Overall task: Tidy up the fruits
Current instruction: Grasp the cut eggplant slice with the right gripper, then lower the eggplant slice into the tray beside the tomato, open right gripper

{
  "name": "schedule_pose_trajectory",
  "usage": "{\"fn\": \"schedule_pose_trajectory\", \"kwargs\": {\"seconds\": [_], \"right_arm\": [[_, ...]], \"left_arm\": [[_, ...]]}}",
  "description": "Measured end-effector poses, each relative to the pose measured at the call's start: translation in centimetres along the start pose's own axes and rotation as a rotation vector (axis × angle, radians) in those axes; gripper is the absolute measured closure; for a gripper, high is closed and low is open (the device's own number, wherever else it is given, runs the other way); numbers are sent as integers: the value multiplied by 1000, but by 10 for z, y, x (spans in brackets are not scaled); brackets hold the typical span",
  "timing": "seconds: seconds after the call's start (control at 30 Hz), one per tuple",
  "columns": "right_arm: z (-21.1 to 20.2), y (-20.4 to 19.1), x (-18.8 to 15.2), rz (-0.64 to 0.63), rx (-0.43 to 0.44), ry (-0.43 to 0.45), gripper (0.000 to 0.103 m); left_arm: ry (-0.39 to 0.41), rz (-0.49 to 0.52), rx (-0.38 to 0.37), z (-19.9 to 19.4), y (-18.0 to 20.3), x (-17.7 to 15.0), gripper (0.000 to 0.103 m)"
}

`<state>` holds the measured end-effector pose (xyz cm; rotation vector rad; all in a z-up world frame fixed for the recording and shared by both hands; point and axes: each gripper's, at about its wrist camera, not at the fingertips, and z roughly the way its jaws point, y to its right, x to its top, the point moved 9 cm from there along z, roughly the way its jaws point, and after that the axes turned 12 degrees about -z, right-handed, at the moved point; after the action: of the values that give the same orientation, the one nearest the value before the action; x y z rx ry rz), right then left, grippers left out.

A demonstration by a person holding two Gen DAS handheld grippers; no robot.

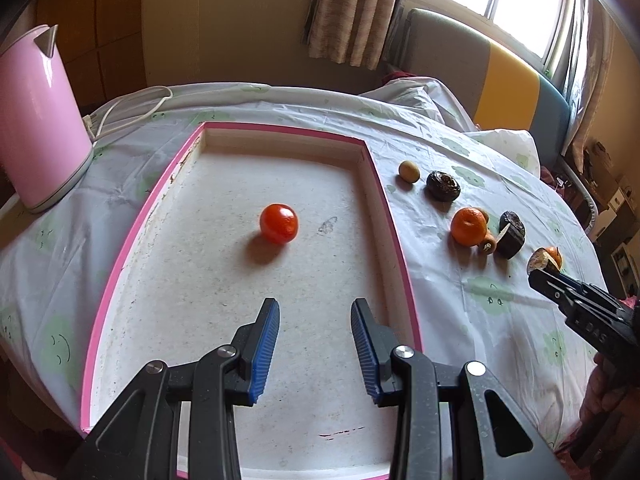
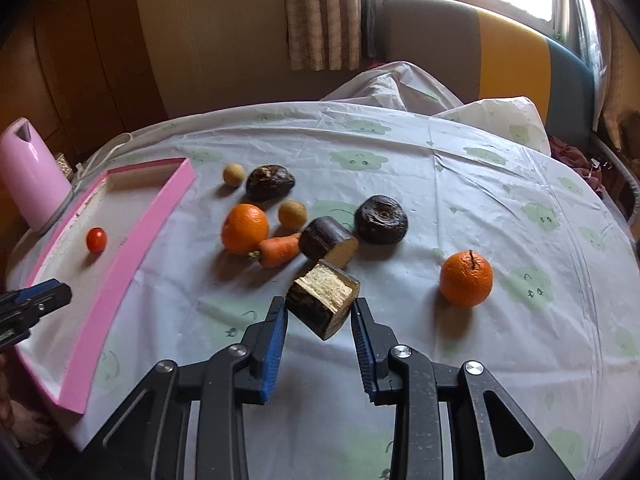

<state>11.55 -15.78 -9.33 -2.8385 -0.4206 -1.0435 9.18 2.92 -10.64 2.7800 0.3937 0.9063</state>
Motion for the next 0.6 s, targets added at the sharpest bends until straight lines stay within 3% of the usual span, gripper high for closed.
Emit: {"fn": "schedule_pose_trajectory", "kwargs": {"seconds": [0.3, 0.6], "right_arm": [[3, -103, 36, -122, 229, 20, 70], [34, -172, 60, -197, 308, -32, 69]], "left_arm": [[31, -45, 4, -12, -20, 7, 66], [43, -112, 31, -18, -51, 10, 66]]}}
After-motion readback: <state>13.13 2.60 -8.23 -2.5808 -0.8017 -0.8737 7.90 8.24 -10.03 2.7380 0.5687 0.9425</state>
